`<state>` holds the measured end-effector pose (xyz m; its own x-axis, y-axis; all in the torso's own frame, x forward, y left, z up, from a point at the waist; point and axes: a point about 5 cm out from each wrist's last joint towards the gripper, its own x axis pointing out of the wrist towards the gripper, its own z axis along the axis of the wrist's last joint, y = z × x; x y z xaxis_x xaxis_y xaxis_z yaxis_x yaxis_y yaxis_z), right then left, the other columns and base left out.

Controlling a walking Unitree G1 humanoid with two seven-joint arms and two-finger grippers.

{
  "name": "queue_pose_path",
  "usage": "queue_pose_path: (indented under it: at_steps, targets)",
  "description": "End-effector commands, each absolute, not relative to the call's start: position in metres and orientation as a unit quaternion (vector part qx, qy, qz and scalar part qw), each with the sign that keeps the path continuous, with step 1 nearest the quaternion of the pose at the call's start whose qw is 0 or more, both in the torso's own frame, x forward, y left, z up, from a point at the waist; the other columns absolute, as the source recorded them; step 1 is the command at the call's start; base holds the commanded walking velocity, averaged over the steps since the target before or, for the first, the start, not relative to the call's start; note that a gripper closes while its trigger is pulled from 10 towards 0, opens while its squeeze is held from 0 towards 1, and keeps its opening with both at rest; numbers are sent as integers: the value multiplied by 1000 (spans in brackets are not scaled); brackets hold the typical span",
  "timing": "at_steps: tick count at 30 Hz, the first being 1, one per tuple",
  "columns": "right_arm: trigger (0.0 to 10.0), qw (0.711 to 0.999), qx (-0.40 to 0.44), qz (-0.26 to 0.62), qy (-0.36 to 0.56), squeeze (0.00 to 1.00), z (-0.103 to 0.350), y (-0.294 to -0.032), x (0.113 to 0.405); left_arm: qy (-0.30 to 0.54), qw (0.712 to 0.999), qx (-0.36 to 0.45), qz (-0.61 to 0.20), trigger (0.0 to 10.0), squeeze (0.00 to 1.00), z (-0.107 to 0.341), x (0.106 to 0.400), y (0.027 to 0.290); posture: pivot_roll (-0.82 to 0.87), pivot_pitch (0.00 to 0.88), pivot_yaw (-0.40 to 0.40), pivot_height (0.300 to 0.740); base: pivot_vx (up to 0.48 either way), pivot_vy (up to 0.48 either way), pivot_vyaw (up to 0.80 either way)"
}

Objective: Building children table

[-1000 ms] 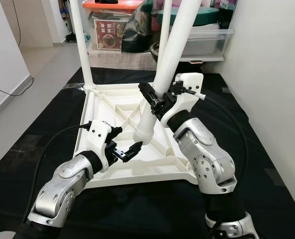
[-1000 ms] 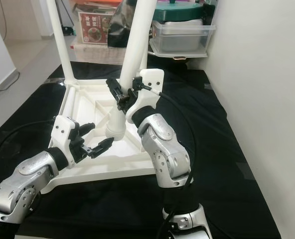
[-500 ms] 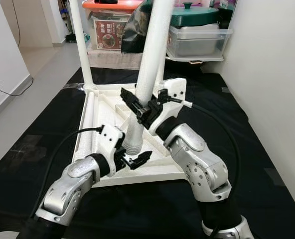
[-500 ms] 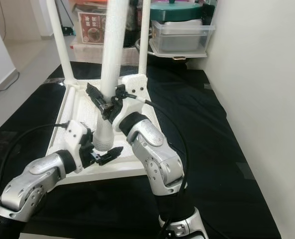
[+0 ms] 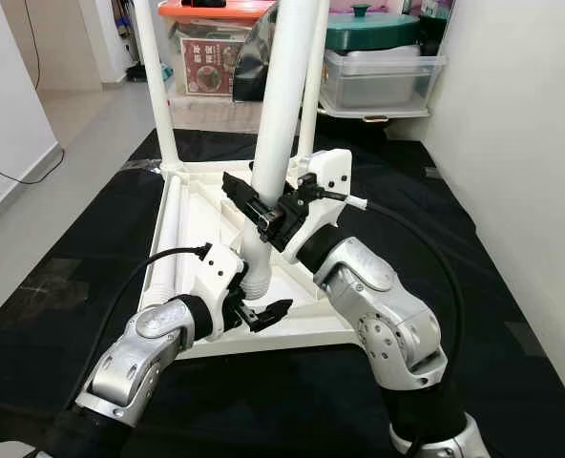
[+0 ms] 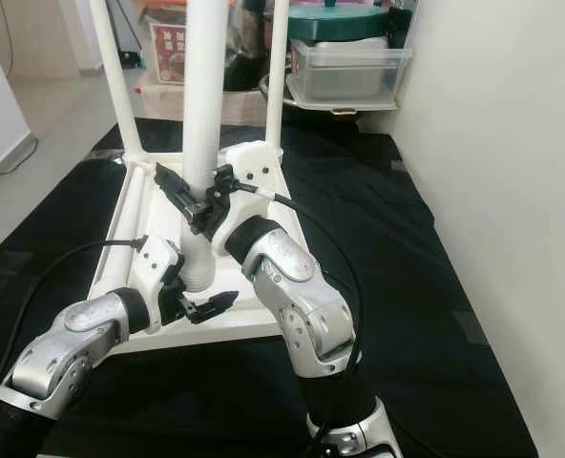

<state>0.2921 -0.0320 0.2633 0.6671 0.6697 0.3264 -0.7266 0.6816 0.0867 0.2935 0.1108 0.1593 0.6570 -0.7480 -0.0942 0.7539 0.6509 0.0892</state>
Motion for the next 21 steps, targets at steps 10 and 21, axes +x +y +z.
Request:
queue_pose_path:
  at_steps: [10, 21]
  targets:
    - [0, 898, 85, 412, -127, 0, 255, -23, 286, 4, 908, 87, -409, 10000, 0, 168, 299, 108, 49, 0, -32, 740, 0, 0, 0]
    - [0, 907, 107, 389, -118, 0, 255, -27, 292, -4, 909, 94, -406, 10000, 0, 165, 298, 105, 45, 0, -27, 740, 0, 0, 0]
